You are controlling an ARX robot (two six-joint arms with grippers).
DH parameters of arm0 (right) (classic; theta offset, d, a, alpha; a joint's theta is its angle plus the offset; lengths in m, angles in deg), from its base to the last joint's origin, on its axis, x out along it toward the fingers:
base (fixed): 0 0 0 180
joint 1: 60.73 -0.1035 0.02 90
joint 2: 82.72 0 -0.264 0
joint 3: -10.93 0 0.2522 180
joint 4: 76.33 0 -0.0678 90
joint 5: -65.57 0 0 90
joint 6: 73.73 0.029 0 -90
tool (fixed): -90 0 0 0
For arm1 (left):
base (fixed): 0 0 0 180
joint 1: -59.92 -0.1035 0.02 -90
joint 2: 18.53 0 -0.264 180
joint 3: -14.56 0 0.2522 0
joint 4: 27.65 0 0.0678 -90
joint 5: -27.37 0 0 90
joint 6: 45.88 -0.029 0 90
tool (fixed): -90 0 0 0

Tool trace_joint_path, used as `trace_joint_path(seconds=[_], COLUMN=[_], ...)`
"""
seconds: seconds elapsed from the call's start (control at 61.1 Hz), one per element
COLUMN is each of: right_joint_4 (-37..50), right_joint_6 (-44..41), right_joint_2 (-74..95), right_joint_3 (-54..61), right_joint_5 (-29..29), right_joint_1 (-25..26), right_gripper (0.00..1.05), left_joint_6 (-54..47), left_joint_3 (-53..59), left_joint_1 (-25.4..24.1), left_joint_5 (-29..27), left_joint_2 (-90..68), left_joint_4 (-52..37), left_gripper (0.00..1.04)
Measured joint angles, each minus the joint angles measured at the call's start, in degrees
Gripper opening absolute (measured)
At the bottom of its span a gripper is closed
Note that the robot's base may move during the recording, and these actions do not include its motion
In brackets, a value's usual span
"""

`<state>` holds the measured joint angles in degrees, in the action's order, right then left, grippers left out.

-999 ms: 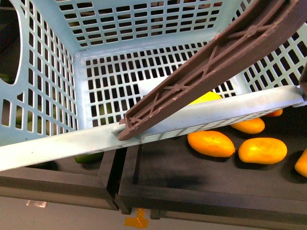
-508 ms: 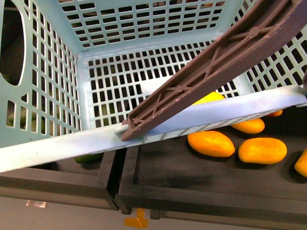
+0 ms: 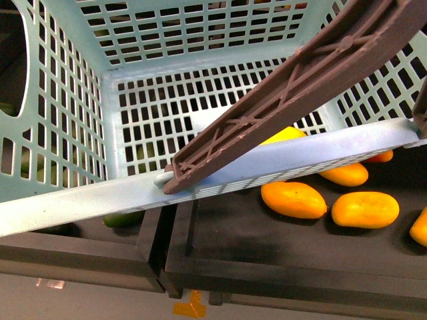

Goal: Pick lemon and mango into basket

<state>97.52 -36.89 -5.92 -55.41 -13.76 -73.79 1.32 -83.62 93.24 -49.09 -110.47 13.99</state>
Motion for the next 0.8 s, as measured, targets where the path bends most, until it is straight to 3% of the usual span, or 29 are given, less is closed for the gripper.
trace_joint_path(seconds=[0.229,0.491,0.721,0.803], right_joint_4=[-2.08,-3.17,-5.33,5.53], right_joint_6=[-3.06,-4.26,-9.01,-17.86], right_joint_2=[1.29,-0.04,-9.77,-14.21], right_joint_3=[-0.46,0.11,3.26,9.03], right_joint_5=[-4.96,-10.54,-21.42,-21.49], right_joint_1=[-7.52,-8.33,-0.48,2.40], right_gripper=[0.61,0.97,0.96,0.85], left_joint_6=[0.00,-0.02,0.24,0.11], left_joint_3=[0.00,0.00,0.02,0.02], left_joint_1=[0.00,-0.02,0.00,0.00], left_joint_5=[-0.04,-0.22,-0.15,-0.28], left_joint_2=[0.00,0.00,-0.11,-0.11], left_joint_4=[0.00,0.00,0.13,0.13], left_gripper=[0.19,0.19,0.19,0.19])
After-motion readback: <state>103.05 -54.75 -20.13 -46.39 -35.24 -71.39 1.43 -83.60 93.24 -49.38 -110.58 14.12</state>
